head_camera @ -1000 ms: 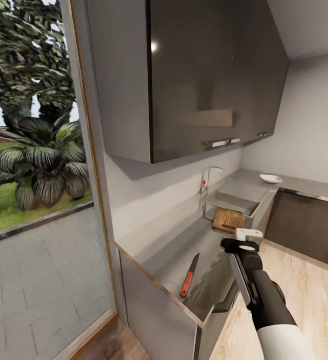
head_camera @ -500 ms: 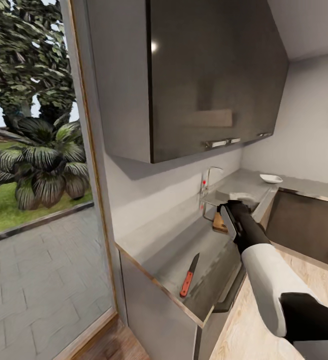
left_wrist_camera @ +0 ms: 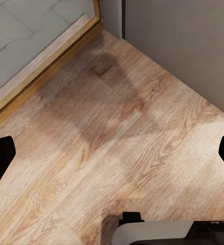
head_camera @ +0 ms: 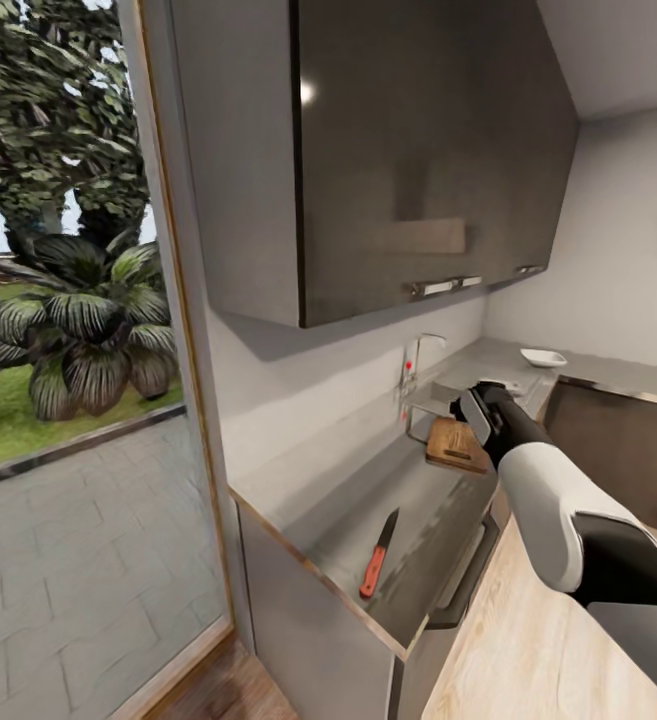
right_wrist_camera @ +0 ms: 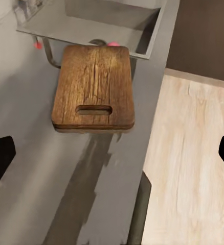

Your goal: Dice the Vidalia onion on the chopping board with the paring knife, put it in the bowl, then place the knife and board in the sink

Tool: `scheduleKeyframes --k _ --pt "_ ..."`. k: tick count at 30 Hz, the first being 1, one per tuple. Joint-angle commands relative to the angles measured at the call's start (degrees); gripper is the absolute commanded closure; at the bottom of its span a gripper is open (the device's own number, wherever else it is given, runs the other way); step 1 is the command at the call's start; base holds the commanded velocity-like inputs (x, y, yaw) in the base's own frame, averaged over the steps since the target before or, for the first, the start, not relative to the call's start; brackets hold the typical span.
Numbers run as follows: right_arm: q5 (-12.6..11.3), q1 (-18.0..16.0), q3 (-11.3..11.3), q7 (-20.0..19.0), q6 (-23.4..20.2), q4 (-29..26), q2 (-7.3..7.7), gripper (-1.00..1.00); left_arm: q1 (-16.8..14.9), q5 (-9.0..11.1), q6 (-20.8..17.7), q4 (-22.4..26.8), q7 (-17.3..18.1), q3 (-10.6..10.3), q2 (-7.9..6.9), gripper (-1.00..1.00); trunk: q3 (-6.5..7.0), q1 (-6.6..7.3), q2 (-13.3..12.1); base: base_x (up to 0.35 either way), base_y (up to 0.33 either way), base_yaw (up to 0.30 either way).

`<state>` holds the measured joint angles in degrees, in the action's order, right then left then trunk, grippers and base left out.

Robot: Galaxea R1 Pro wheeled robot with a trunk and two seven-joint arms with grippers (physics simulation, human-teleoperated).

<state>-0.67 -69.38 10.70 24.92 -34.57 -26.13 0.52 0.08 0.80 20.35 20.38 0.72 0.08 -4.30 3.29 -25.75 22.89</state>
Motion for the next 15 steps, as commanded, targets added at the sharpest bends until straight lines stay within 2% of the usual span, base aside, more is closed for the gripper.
scheduleKeyframes --k 1,2,5,9,13,15 --pt "-0.1 0.0 0.2 0.1 0.4 0.1 -0.05 -1.00 0.0 0.1 0.1 0.0 0.1 0.0 -0.01 -1.00 -0.02 -0.03 0.0 0.155 -0.089 0.000" --pt "0.0 0.0 0.4 0.2 3.2 1.2 -0.10 -1.00 0.0 0.1 0.1 0.0 0.1 0.0 -0.01 -1.00 -0.02 -0.03 0.0 0.224 -0.119 0.000" --pt "0.0 0.0 0.9 0.2 6.2 3.4 -0.09 -1.00 0.0 0.1 0.1 0.0 0.1 0.0 -0.01 -1.00 -0.02 -0.03 0.0 0.258 -0.121 0.000" --pt "0.0 0.0 2.0 0.2 7.8 4.6 -0.11 -1.00 0.0 0.1 0.1 0.0 0.1 0.0 -0.01 -1.00 -0.02 -0.03 0.0 0.199 -0.058 0.000" --pt "0.1 0.0 2.8 0.6 8.4 5.1 -0.16 -1.00 0.0 0.1 0.1 0.0 0.1 0.0 -0.01 -1.00 -0.02 -0.03 0.0 0.045 -0.012 0.000" --pt "0.1 0.0 2.9 2.1 8.5 5.2 -0.18 -1.00 0.0 0.1 0.1 0.0 0.1 0.0 -0.01 -1.00 -0.02 -0.03 0.0 0.010 -0.003 0.000"
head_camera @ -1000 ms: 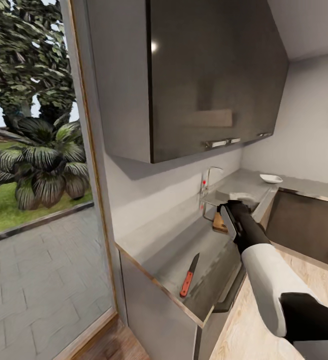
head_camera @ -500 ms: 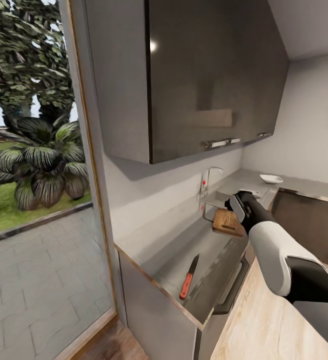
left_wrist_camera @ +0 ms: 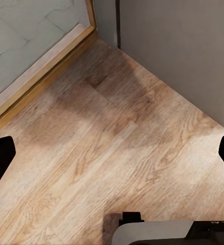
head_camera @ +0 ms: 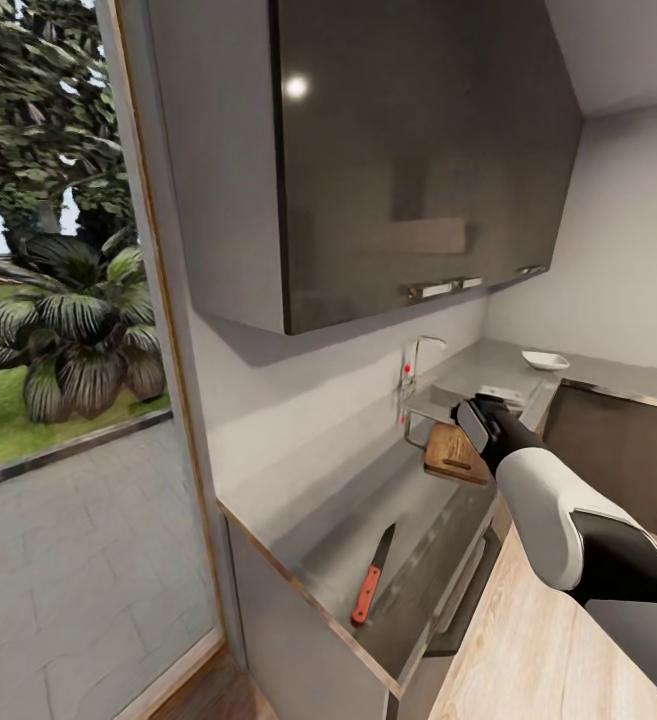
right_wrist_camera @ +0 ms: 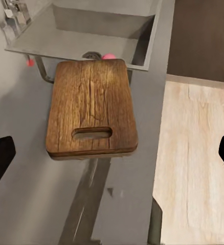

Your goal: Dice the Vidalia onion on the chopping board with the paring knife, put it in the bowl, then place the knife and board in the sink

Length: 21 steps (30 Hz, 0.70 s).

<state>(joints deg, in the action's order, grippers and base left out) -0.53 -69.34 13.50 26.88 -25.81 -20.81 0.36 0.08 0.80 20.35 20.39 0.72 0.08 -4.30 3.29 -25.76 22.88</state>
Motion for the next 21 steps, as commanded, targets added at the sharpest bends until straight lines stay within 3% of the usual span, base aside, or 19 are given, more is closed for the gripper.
scheduleKeyframes --k 1,21 --pt "-0.1 0.0 0.1 0.5 -0.2 0.0 -0.03 -1.00 0.0 0.1 0.1 0.0 0.1 0.0 -0.01 -1.00 -0.02 -0.02 0.0 0.007 -0.002 0.000" --pt "-0.1 0.0 0.2 2.2 0.0 1.7 -0.12 -1.00 0.0 0.0 0.1 0.0 0.1 0.0 -0.01 -1.00 -0.02 -0.02 0.0 0.001 0.000 0.000"
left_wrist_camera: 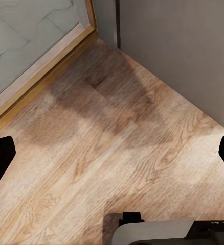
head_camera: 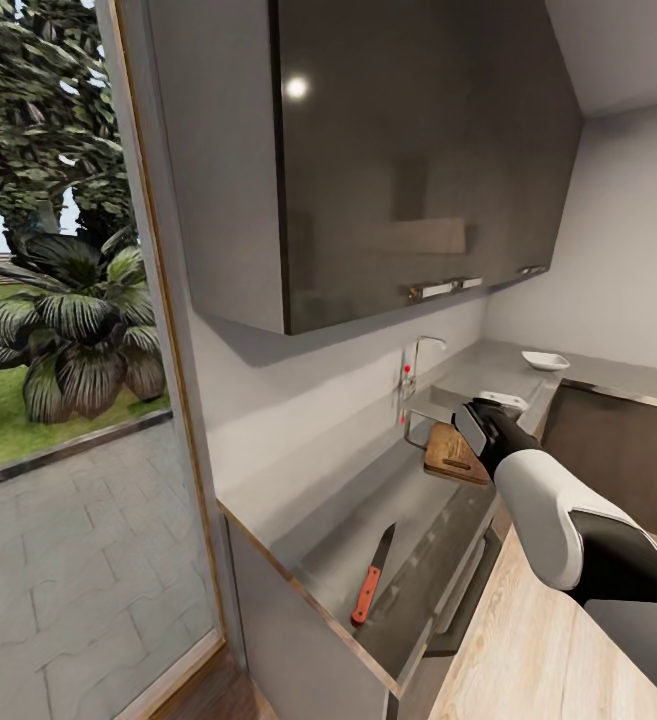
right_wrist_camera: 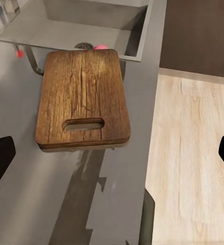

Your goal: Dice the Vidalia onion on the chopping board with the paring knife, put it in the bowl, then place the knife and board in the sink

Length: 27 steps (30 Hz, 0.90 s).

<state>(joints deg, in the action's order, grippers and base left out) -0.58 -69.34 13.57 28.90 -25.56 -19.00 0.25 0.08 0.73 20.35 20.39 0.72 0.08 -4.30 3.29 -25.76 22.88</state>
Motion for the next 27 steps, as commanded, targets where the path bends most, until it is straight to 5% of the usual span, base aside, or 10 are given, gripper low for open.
scheduleKeyframes --k 1,23,27 --pt "-0.1 0.0 0.1 0.2 -0.3 -0.1 -0.02 -1.00 0.0 0.1 0.1 0.0 0.1 0.0 -0.01 -1.00 -0.02 -0.02 0.0 0.000 0.000 0.000" --pt "0.0 0.0 0.3 0.3 -0.3 -0.1 0.39 -1.00 0.0 0.1 0.1 0.0 0.1 0.0 0.24 -1.00 -1.63 -0.02 0.0 0.000 0.000 0.000" --pt "0.0 0.0 3.6 0.3 -0.3 -0.2 0.39 -1.00 0.0 0.0 0.1 0.0 0.1 0.0 0.53 -1.00 -2.00 -0.02 0.0 0.000 0.000 0.000"
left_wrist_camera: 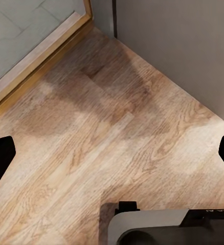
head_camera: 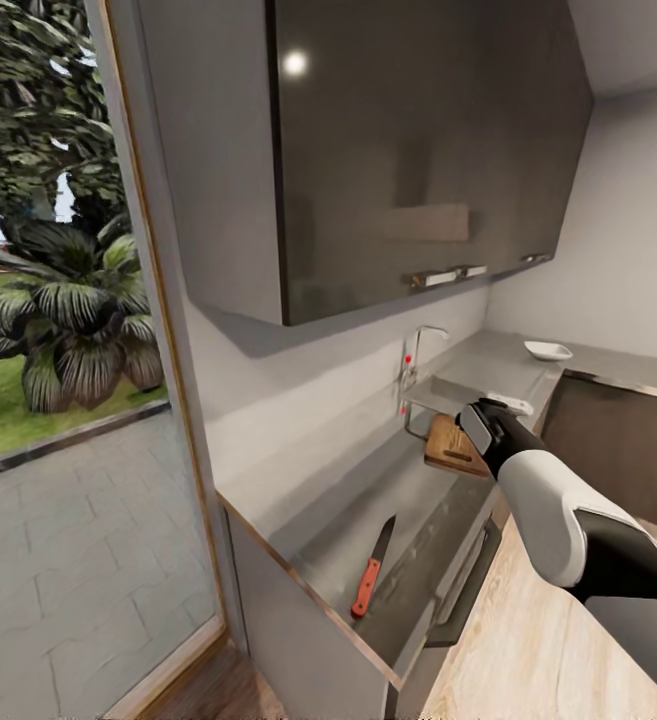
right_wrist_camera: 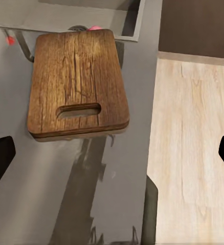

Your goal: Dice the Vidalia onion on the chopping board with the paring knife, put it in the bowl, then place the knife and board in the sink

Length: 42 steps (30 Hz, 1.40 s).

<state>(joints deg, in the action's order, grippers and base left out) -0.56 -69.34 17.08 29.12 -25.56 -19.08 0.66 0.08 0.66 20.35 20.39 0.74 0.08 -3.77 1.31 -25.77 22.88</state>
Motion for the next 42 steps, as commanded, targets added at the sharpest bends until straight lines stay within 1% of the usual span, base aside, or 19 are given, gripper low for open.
scheduleKeyframes --k 1,3,7,25,33,42 --pt "-0.1 0.0 0.5 0.1 -0.3 -0.1 -0.02 -1.00 0.0 0.1 0.1 0.0 0.1 0.0 0.01 -1.00 -0.11 -0.02 0.0 0.000 0.000 0.000" --pt "-0.1 0.0 1.3 0.1 -0.3 -0.1 -0.03 -1.00 0.0 0.1 0.1 0.0 0.1 0.0 0.05 -1.00 -0.29 -0.02 0.0 0.000 0.000 0.000" --pt "-0.1 0.0 1.8 0.2 -0.3 0.0 -0.11 -1.00 0.0 0.0 0.1 0.0 0.1 0.0 0.07 -1.00 -0.66 -0.02 0.0 0.000 0.000 0.000" --pt "-0.1 0.0 1.9 0.2 -0.3 0.0 -0.22 -1.00 0.0 0.0 0.1 0.0 0.1 0.0 0.08 -1.00 -2.31 -0.02 0.0 0.001 0.000 0.000" --pt "0.0 0.0 1.9 0.2 -0.3 0.1 -0.22 -1.00 0.0 0.0 0.1 0.0 0.1 0.0 0.08 -1.00 -3.05 -0.02 0.0 0.148 0.000 0.000" --pt "-0.1 0.0 2.0 0.2 -0.3 0.5 -0.18 -1.00 0.0 0.0 0.1 0.0 0.1 0.0 0.08 -1.00 -3.87 -0.02 0.0 0.025 0.000 0.000"
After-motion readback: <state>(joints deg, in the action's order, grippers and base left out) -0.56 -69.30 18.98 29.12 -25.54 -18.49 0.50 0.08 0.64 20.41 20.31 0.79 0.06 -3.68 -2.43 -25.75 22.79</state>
